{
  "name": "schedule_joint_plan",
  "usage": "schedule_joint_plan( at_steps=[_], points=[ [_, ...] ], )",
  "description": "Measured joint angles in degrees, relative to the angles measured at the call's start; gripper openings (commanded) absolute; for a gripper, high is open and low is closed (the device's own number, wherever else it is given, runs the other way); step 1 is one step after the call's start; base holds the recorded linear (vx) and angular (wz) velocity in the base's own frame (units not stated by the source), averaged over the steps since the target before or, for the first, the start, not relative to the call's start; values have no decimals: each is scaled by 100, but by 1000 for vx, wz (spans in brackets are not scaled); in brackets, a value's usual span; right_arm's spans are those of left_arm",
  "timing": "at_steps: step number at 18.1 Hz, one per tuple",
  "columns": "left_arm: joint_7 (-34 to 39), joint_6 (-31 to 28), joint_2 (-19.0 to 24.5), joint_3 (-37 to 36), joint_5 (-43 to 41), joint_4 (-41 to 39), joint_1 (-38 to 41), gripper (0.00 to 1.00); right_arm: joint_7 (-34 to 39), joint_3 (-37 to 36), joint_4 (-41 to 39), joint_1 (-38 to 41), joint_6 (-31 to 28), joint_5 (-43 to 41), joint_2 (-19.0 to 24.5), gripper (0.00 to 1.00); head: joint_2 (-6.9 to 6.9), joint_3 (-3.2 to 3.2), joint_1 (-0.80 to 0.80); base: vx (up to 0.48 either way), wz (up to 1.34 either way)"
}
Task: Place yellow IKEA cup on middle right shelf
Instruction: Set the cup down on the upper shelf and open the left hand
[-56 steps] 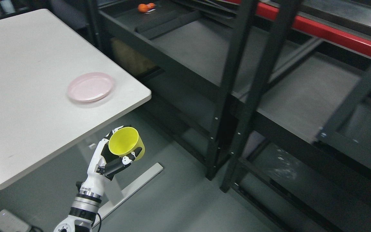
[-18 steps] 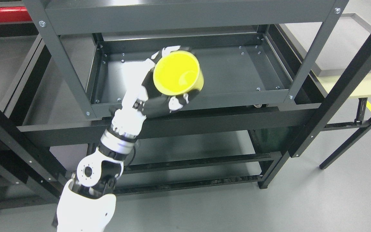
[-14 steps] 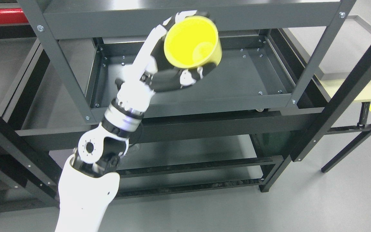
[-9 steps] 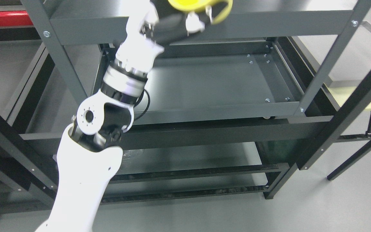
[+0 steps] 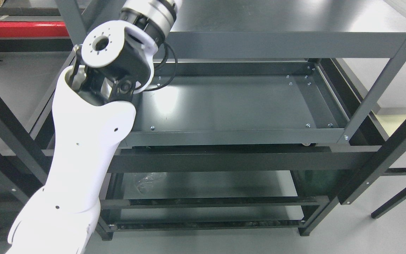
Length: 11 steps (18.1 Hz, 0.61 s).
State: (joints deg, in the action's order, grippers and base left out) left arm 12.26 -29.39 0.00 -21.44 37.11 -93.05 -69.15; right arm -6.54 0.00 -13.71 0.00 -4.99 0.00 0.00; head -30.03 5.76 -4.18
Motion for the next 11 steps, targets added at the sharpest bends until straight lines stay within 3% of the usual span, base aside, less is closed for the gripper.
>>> schedule_joint_plan(
  at_steps=[5, 11],
  points=[
    [14, -400, 0, -16, 316, 745, -360, 4, 7, 0, 0, 1, -28, 0, 0, 99, 0, 0, 0, -4, -44],
    [-41, -520, 0, -41, 432, 1544, -518, 29, 3, 0, 0, 1, -40, 0, 0, 99, 0, 0, 0, -3, 8]
  ],
)
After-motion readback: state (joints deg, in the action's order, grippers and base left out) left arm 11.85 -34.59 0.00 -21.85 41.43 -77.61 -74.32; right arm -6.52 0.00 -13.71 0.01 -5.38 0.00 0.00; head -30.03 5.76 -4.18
